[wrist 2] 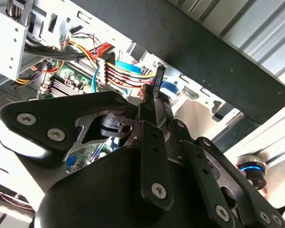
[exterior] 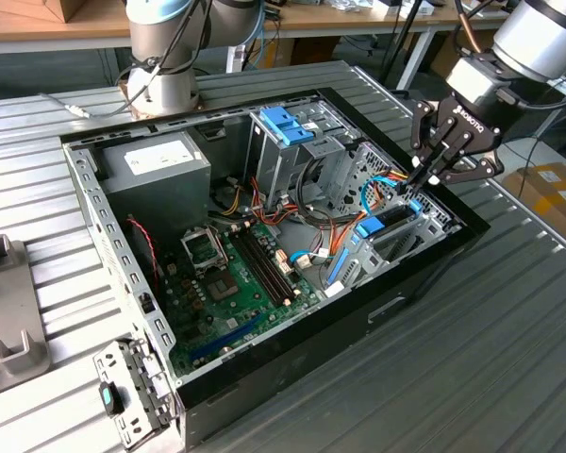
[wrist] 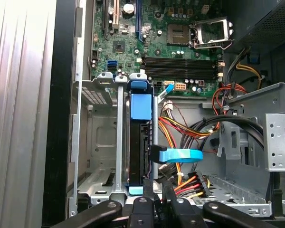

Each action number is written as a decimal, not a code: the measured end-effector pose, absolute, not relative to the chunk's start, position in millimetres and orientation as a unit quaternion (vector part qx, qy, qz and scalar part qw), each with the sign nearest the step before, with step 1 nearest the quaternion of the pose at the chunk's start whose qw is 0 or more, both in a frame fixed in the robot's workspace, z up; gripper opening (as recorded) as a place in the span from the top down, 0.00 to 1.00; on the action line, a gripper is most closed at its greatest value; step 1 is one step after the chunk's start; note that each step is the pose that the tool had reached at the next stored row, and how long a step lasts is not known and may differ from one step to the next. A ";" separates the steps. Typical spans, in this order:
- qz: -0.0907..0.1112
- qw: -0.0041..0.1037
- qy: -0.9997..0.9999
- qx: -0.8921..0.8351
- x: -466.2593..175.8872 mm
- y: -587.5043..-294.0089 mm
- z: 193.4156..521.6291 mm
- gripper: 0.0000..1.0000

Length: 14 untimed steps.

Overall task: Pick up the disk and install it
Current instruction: 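Insert the first disk wire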

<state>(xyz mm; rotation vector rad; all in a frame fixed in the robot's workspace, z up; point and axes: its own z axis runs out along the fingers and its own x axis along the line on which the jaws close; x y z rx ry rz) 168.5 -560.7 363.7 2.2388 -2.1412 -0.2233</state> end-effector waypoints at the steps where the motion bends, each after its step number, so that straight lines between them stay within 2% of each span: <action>1: -0.072 0.018 -0.689 0.721 168.5 -560.7 363.7 0.80; 4: -0.072 0.018 -0.689 0.721 168.5 -560.7 363.7 0.78; 7: -0.072 0.018 -0.689 0.721 168.5 -560.7 363.7 0.60; 14: -0.072 0.018 -0.689 0.721 168.5 -563.8 364.0 0.60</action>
